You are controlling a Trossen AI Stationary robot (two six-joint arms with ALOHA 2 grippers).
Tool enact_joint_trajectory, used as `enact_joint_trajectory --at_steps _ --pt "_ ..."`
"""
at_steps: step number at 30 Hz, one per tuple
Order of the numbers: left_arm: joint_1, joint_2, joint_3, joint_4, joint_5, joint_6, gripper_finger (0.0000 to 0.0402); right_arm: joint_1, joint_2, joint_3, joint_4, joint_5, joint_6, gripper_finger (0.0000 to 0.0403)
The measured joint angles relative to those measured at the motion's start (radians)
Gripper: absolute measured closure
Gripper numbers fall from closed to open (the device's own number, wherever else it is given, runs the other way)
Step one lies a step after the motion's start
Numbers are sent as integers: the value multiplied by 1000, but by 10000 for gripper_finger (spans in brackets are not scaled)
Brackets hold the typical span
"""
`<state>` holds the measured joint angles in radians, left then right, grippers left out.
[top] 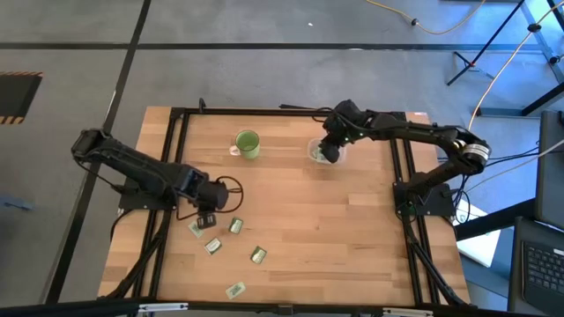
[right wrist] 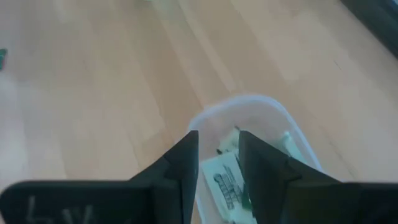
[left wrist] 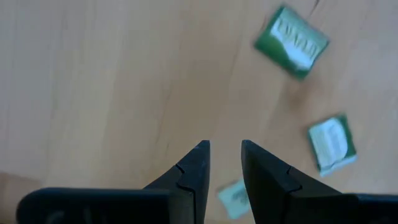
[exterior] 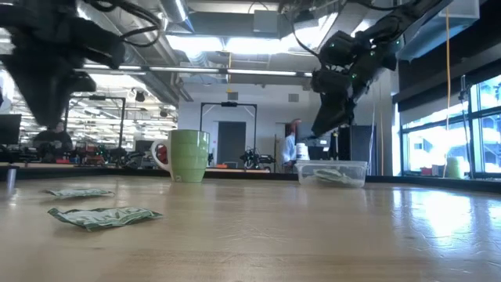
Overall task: Pick and place items into bin
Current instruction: Put the white stevia packet into the transparent bin
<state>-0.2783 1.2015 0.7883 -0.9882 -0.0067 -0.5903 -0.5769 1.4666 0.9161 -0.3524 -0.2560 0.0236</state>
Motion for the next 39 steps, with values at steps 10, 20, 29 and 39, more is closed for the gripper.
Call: enact_joint_trajectory --at_steps 10,20,29,39 --pt "-216 1 -74 -18 38 -445 316 34 -6 0 15 0 -1 285" --pt "-375 3 -177 -2 57 -812 316 35 -6 0 21 0 -1 285" --pt "-401 3 -269 141 51 -895 316 35 -6 0 20 0 21 285" --pt "-401 4 -333 218 60 -942 316 35 -6 0 20 0 21 285"
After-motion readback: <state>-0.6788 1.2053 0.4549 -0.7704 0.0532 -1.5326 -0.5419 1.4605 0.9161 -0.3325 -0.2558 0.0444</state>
